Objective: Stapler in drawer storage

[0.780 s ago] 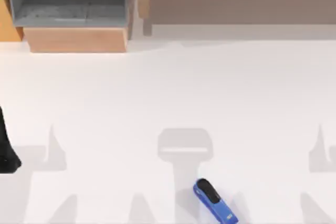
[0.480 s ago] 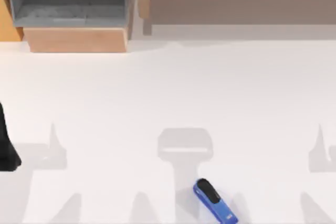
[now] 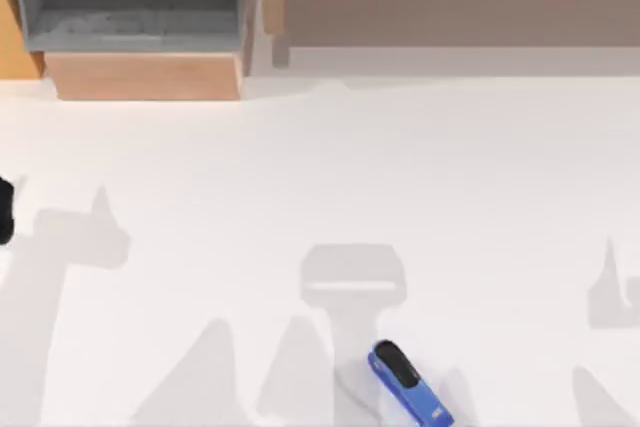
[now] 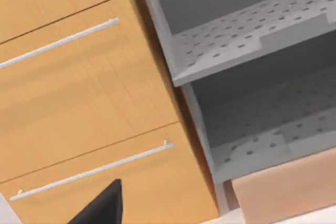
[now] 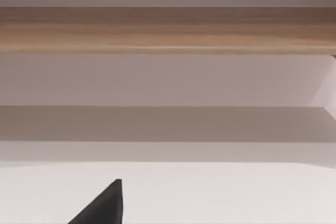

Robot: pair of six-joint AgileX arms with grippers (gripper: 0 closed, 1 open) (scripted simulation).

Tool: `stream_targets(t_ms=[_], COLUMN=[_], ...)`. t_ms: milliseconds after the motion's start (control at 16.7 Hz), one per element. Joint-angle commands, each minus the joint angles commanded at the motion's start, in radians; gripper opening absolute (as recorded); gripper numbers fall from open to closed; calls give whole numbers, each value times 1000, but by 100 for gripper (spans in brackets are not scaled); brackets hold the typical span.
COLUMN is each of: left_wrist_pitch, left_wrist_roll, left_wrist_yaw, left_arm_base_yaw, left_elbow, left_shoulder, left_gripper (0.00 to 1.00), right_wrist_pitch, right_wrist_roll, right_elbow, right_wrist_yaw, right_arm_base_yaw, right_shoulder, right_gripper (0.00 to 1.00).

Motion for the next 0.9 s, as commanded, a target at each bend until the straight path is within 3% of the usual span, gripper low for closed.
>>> stream_targets(t_ms=[900], left_wrist_pitch=[718], left_wrist_roll=[971], left_wrist_yaw=[282], left_arm_base_yaw=[261], left_elbow=[673], left_shoulder=[1358], left_gripper=[100], right_wrist_pitch=[0], right_wrist_roll=[0], right_elbow=[0], right_wrist_yaw=[0], right_arm_base_yaw=[0], right_shoulder=[0], right_gripper=[100])
